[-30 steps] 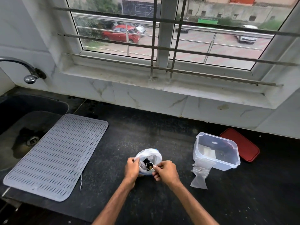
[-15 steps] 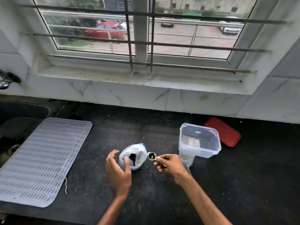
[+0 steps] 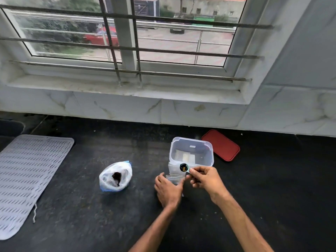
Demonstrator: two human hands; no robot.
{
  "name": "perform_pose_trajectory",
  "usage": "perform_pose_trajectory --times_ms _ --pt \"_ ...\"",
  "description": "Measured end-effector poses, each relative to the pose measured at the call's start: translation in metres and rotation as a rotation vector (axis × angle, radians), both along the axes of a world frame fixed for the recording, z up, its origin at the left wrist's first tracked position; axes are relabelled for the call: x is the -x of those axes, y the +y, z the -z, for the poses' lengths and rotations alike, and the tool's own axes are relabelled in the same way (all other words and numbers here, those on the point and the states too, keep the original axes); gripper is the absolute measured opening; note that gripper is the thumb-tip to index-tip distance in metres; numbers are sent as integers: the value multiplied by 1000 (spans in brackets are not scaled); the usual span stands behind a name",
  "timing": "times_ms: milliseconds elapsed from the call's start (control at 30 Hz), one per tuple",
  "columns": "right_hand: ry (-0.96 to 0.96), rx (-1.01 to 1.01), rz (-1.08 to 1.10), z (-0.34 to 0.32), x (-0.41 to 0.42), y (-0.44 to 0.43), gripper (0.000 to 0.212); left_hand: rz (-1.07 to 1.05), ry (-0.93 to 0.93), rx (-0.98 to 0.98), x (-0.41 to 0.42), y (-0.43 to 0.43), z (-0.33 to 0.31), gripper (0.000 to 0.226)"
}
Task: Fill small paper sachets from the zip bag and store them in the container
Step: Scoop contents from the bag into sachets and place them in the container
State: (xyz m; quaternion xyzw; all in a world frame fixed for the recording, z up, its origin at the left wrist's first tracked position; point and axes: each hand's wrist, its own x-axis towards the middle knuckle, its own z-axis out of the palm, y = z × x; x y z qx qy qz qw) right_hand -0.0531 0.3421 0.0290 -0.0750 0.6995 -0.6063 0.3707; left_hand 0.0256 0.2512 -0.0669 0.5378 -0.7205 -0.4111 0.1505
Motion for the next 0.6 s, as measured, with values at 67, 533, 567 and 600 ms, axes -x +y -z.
perform_pose_trajectory --times_ms 67,533,567,600 --pt "12 -3 -10 0 8 8 16 -52 48 -1 6 4 2 60" --pt "433 -219 -329 9 28 12 12 104 477 123 -11 30 -19 55" --pt "497 -249 -352 9 29 12 12 109 484 135 -9 31 -21 55" --pt "584 -288 -372 8 28 12 11 119 486 148 -8 31 -22 55"
